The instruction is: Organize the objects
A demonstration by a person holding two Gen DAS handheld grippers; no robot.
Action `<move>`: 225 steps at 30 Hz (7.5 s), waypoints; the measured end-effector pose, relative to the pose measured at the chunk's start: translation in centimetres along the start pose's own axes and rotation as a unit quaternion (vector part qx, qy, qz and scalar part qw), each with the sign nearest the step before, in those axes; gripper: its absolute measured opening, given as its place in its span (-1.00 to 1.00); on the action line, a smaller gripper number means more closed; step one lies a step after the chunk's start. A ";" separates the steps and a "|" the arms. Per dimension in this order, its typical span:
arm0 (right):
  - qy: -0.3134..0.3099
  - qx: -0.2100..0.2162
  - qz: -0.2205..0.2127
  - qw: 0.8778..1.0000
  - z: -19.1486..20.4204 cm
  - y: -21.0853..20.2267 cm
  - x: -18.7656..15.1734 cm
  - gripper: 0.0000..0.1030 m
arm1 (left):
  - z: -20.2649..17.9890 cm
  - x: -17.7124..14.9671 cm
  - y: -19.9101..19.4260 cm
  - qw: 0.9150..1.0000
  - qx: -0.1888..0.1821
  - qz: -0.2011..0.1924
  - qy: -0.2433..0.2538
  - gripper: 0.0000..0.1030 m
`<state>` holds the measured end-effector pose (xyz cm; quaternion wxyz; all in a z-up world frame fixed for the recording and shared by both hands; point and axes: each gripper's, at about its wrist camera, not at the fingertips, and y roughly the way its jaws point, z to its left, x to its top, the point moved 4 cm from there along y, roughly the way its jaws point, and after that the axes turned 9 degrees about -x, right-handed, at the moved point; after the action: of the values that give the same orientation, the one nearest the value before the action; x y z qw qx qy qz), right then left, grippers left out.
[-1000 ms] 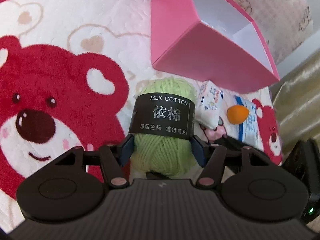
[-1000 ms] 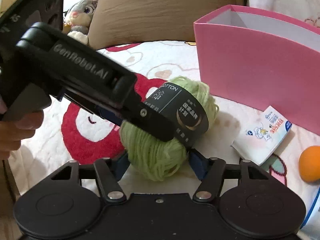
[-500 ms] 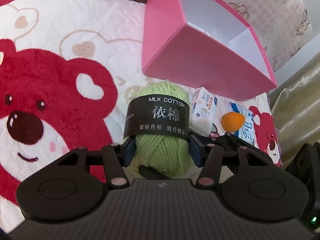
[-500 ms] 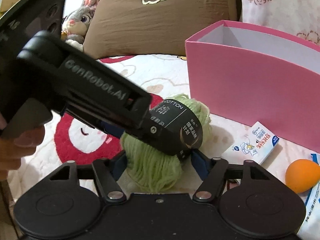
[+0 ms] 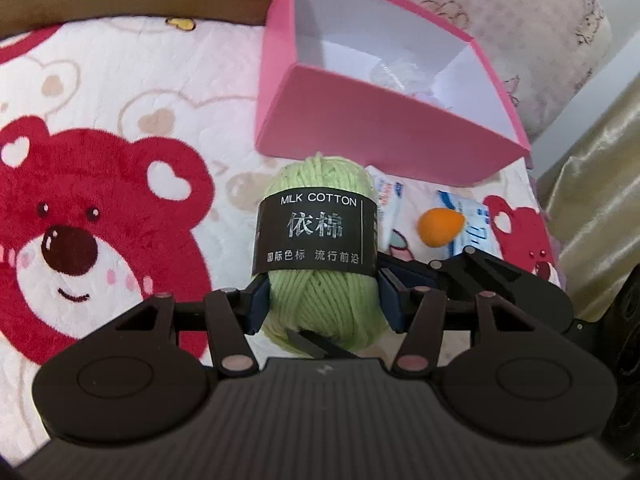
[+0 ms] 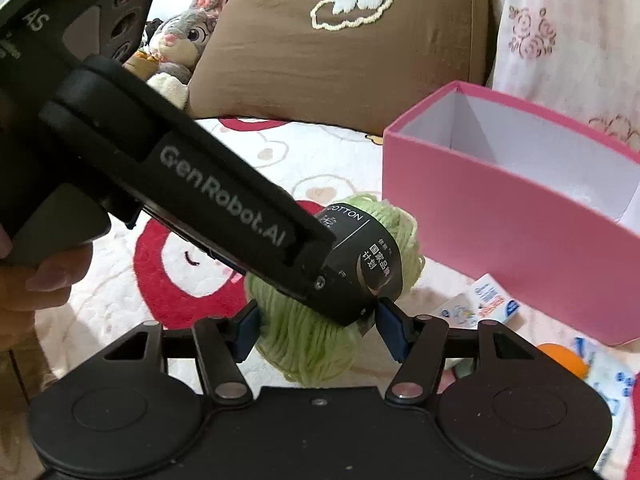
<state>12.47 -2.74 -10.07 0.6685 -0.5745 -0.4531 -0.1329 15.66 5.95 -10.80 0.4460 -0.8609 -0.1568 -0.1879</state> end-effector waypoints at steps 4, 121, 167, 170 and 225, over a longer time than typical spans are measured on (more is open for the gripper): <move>-0.001 -0.008 0.002 1.000 -0.1 -2.0 0.3 0.28 | -1.5 -0.3 -0.9 1.000 -0.005 -0.001 0.010 0.05; 0.121 -0.085 0.061 0.987 -19.5 -1.2 8.5 0.16 | -8.3 18.4 4.3 0.999 0.000 0.008 0.037 0.40; -0.052 -0.059 0.036 0.996 -13.0 -19.5 3.6 0.80 | -14.2 1.2 -5.0 0.995 0.003 0.012 0.098 0.96; -0.039 -0.052 0.048 0.997 -13.1 -18.9 2.2 0.80 | -14.4 0.4 -3.7 0.995 -0.005 0.020 0.099 0.96; 0.100 -0.054 0.108 0.988 -13.7 -5.3 -8.3 -0.91 | -6.6 -5.1 11.0 0.991 -0.119 0.017 -0.050 -0.58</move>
<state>10.35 -19.36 -11.92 0.6890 -0.6391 -0.3114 -0.1408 14.77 -6.14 -17.45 0.3348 -0.9189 -0.1405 -0.1545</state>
